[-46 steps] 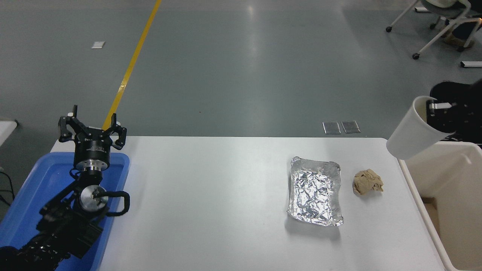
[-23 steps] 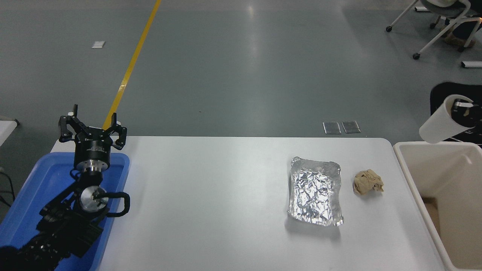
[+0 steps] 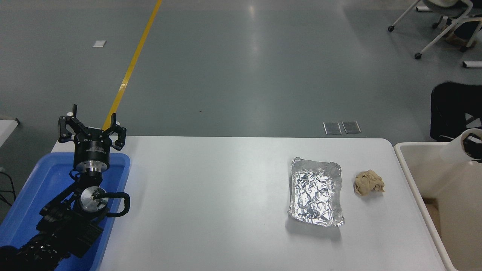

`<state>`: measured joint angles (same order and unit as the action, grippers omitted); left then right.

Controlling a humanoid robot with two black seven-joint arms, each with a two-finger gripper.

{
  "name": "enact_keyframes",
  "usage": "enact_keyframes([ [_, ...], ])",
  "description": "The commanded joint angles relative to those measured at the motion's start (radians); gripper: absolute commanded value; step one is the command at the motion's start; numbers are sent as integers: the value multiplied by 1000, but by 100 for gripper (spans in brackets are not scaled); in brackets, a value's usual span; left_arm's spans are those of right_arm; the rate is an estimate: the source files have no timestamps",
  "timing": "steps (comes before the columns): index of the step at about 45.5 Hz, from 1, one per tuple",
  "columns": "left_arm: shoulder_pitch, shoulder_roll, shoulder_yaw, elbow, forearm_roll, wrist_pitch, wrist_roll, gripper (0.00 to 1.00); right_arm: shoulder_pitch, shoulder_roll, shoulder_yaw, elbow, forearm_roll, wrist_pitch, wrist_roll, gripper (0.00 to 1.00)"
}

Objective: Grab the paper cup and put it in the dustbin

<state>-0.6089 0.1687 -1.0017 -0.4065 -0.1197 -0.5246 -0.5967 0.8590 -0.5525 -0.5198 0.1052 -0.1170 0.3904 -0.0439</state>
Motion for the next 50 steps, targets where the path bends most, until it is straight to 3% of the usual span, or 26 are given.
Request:
enact_keyframes([
  [1, 0, 0, 0, 0, 0, 0, 0, 99, -215, 101, 107, -50, 66, -287, -5, 0],
  [19, 0, 0, 0, 0, -1, 0, 0, 99, -327, 203, 113, -52, 267, -507, -10, 0],
  [28, 0, 0, 0, 0, -1, 0, 0, 99, -336, 221, 113, -52, 289, -564, -10, 0],
  [32, 0, 0, 0, 0, -1, 0, 0, 99, -345, 221, 113, -50, 289, -585, -10, 57],
  [38, 0, 0, 0, 0, -1, 0, -2, 99, -351, 223, 112, -48, 290, -604, -8, 88],
  [39, 0, 0, 0, 0, -1, 0, -2, 99, -351, 223, 112, -48, 290, -604, -8, 100],
  [50, 1, 0, -2, 0, -3, 0, -2, 99, -321, 223, 101, -48, 286, -591, 1, 100],
])
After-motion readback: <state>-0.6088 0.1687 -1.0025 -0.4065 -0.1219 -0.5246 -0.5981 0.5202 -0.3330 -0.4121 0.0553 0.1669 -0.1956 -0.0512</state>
